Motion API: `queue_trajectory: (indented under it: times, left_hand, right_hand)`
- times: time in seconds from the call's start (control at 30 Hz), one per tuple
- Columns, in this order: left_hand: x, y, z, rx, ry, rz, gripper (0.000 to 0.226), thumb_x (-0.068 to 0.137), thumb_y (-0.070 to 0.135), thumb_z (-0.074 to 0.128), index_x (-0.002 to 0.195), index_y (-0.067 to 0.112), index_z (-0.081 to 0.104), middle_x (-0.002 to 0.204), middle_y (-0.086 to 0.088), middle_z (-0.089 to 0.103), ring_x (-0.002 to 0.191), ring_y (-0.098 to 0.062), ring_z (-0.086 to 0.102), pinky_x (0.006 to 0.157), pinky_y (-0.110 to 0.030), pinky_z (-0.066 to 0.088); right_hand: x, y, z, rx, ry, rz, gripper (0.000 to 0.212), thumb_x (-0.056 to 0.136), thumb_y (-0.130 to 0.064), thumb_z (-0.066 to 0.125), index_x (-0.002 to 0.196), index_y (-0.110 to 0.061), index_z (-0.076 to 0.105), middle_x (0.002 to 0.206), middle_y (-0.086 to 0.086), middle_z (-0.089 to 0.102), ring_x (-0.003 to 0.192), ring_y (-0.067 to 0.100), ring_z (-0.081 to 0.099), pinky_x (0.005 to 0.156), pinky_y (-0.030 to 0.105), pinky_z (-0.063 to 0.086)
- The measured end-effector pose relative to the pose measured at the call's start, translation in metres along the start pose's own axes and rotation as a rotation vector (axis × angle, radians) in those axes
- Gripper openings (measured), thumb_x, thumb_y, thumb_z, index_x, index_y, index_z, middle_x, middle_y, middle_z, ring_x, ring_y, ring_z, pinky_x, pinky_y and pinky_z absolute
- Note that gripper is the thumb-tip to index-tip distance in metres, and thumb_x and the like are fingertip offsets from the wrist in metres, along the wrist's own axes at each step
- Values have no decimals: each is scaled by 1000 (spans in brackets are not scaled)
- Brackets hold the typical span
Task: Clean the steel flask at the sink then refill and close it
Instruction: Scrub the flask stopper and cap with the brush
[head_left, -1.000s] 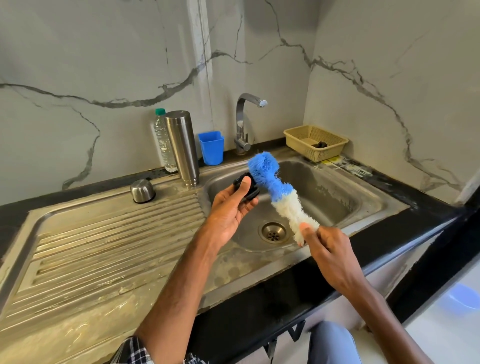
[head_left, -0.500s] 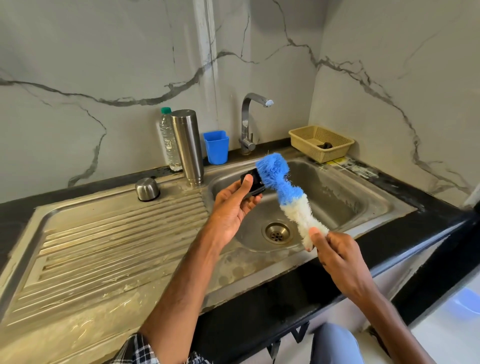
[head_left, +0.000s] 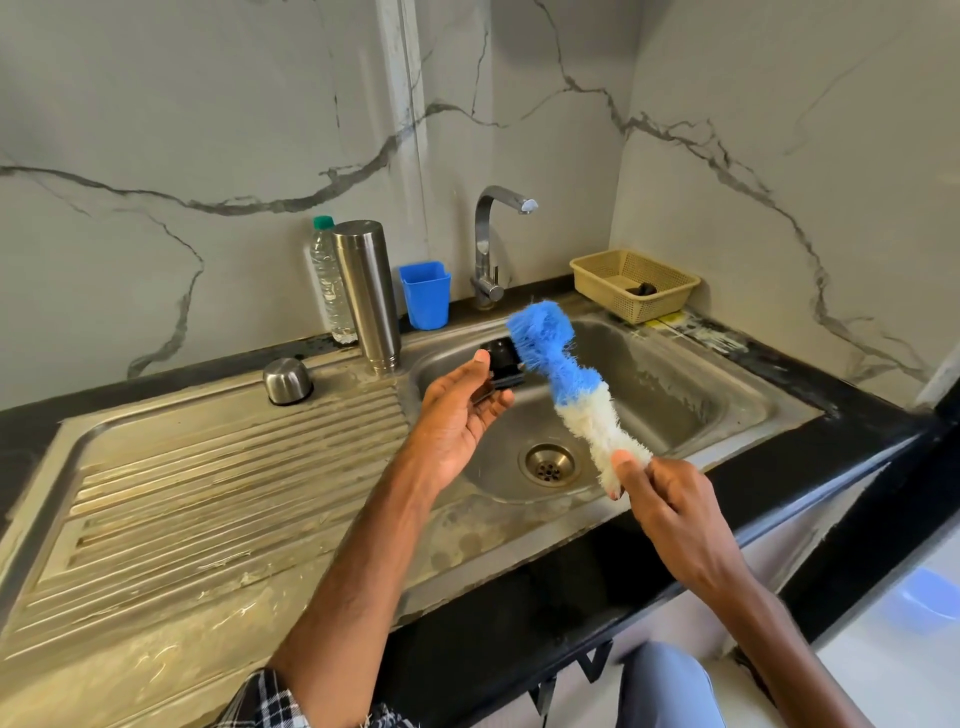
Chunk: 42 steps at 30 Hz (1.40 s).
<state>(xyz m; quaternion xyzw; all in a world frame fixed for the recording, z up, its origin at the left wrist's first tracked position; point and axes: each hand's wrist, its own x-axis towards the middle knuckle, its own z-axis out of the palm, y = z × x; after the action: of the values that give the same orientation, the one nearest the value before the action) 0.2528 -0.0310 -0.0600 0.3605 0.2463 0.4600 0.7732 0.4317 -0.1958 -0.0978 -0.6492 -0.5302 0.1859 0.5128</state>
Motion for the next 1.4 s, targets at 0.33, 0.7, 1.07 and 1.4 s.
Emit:
queue_trajectory:
  times: [0.33, 0.7, 1.07, 1.4]
  left_hand:
    - [2, -3, -2, -1, 53, 0, 34, 108, 25, 45, 134, 4, 54, 113, -19, 67, 83, -21, 66, 73, -34, 60]
    - [2, -6, 2, 132, -8, 43, 24, 100, 19, 62, 119, 4, 65, 106, -13, 70, 82, -17, 66, 73, -26, 61]
    - [1, 0, -4, 103, -62, 46, 17, 104, 13, 55, 114, 5, 65, 103, -12, 74, 90, -20, 67, 75, -28, 61]
    - [5, -3, -5, 37, -120, 9, 41, 105, 13, 51, 143, 0, 47, 137, -29, 59, 120, -41, 63, 98, -46, 57]
  right_hand:
    - [5, -2, 3, -42, -15, 16, 47, 102, -35, 53, 59, -17, 65, 47, -6, 40, 43, 11, 33, 45, 31, 31]
    - [-1, -7, 5, -73, 15, 16, 49, 101, -28, 55, 55, -12, 54, 43, -8, 42, 38, 8, 32, 40, 21, 26]
    - [5, -2, 1, -21, -6, 48, 49, 101, -34, 54, 57, -11, 57, 48, -4, 42, 44, 14, 35, 47, 35, 31]
    - [0, -3, -1, 110, -60, 63, 48, 99, -35, 54, 52, -30, 62, 50, -3, 41, 44, 17, 34, 48, 33, 30]
